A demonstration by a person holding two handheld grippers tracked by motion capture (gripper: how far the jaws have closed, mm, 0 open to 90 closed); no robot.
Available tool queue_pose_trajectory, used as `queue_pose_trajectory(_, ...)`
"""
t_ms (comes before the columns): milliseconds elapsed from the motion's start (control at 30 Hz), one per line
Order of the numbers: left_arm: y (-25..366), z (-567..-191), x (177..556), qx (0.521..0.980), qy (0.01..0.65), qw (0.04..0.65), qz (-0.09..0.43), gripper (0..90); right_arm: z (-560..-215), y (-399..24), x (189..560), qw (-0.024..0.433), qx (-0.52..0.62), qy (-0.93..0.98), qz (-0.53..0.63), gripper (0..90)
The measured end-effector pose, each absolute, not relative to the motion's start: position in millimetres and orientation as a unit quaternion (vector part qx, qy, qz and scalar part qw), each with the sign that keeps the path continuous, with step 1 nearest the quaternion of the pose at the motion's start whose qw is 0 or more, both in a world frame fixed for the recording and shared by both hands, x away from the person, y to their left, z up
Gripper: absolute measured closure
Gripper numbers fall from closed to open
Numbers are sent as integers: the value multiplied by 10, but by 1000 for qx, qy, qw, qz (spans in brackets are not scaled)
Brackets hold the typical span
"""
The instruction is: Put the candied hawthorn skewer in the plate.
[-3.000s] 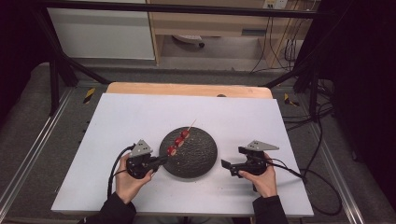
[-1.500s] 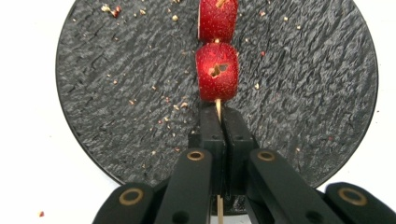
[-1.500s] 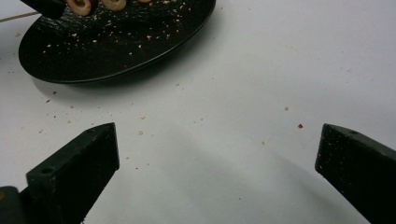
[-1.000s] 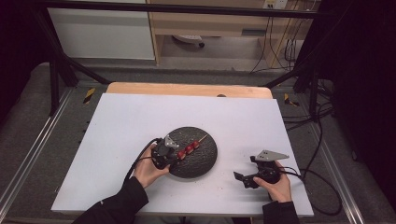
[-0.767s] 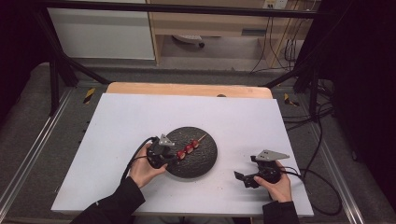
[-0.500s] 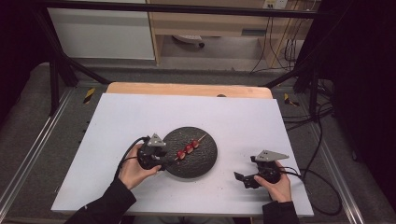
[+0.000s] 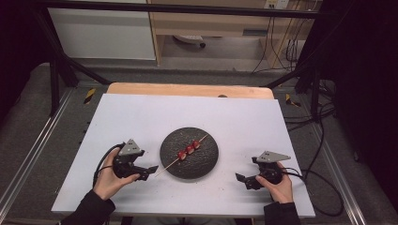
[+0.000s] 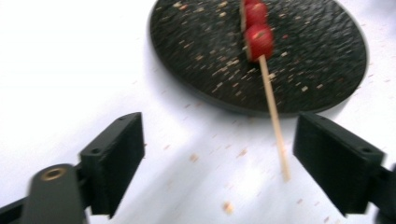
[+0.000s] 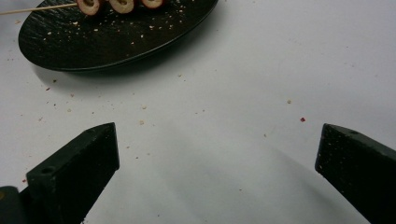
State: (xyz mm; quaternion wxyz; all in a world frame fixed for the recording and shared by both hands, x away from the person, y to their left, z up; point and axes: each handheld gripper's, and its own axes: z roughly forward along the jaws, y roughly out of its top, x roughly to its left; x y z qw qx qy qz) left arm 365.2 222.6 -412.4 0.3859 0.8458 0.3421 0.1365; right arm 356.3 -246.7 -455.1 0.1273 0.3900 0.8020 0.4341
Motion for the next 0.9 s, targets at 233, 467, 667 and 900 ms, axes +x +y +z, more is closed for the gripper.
queue_pose_trajectory(233,2468,-4252,3578,834,355,393,154,77,-4565,-2458,3560,124,387,806,431,5)
queue_pose_trajectory(467,2671,-4424,3508,833,348,399,160,68,-4582,-2448,3553,121,386,810,425,5)
queue_pose_trajectory(667,2802,-4523,3457,827,358,403,162,65,-4572,-2457,3542,118,387,811,422,5)
queue_pose_trajectory(900,2874,-4533,3439,823,366,402,166,64,-4578,-2462,3534,114,384,818,413,5)
